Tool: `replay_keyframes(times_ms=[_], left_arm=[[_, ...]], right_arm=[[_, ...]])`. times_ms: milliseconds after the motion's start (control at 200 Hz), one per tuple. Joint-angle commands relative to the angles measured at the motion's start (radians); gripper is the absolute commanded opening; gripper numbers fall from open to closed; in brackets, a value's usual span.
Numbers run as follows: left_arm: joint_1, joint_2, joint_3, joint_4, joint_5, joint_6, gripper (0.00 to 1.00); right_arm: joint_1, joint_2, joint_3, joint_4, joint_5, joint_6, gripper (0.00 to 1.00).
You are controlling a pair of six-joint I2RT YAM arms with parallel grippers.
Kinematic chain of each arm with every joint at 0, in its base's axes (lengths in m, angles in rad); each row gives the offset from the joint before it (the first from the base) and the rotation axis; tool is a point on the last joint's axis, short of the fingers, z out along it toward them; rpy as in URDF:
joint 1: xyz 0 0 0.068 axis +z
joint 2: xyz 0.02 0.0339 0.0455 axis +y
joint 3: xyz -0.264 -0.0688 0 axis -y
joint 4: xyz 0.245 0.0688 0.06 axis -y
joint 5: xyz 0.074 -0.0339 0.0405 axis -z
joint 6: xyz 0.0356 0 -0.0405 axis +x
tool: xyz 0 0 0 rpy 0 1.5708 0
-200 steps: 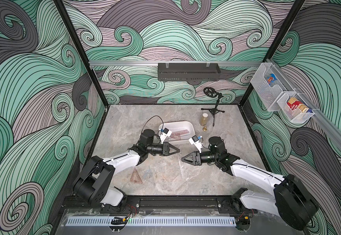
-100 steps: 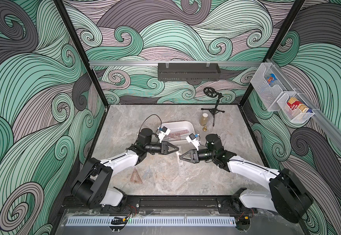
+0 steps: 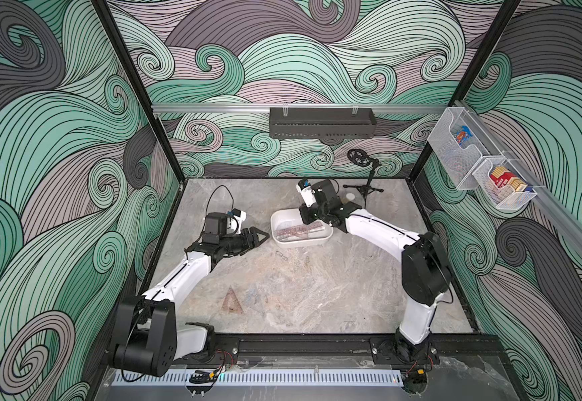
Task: Put the scattered rulers into the storage box
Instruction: Place the ruler in the storage box.
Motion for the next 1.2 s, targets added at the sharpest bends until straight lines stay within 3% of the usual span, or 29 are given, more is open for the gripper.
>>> replay_keyframes(times_ms=[0,100,260,460,560,640,780,926,1056,1196], left_arm=[[0.007,0.015,-0.023,-0.072,-0.019,0.036,0.71],[0.027,0.034,-0.041,-0.071,0.002,0.044,0.7],[0.042,0.034,-0.057,-0.056,0.023,0.044,0.7],[0.044,0.049,-0.061,-0.045,0.029,0.041,0.7],[0.048,0.053,-0.059,-0.044,0.03,0.039,0.7],[0.049,0.055,-0.049,-0.047,0.031,0.039,0.7],[0.051,0.049,-0.035,-0.054,0.034,0.025,0.71],[0.054,0.023,-0.028,-0.072,0.019,0.017,0.7],[0.063,-0.03,-0.004,-0.141,-0.047,0.018,0.7],[0.084,-0.135,-0.02,-0.209,-0.197,0.01,0.7]], right_arm=[[0.038,0.124,0.088,-0.071,0.326,-0.2,0.0],[0.041,0.203,0.129,-0.066,0.354,-0.249,0.0],[0.06,0.235,0.069,0.026,0.387,-0.29,0.0],[0.078,0.238,0.027,0.075,0.34,-0.288,0.0],[0.078,0.23,0.02,0.075,0.295,-0.273,0.1],[0.078,0.216,0.024,0.075,0.264,-0.262,0.26],[0.079,0.175,0.042,0.072,0.207,-0.242,0.39],[0.08,0.097,0.039,0.066,0.129,-0.203,0.45],[0.092,-0.045,-0.033,0.066,-0.048,-0.079,0.46],[0.227,-0.17,-0.235,0.177,-0.072,0.035,0.46]])
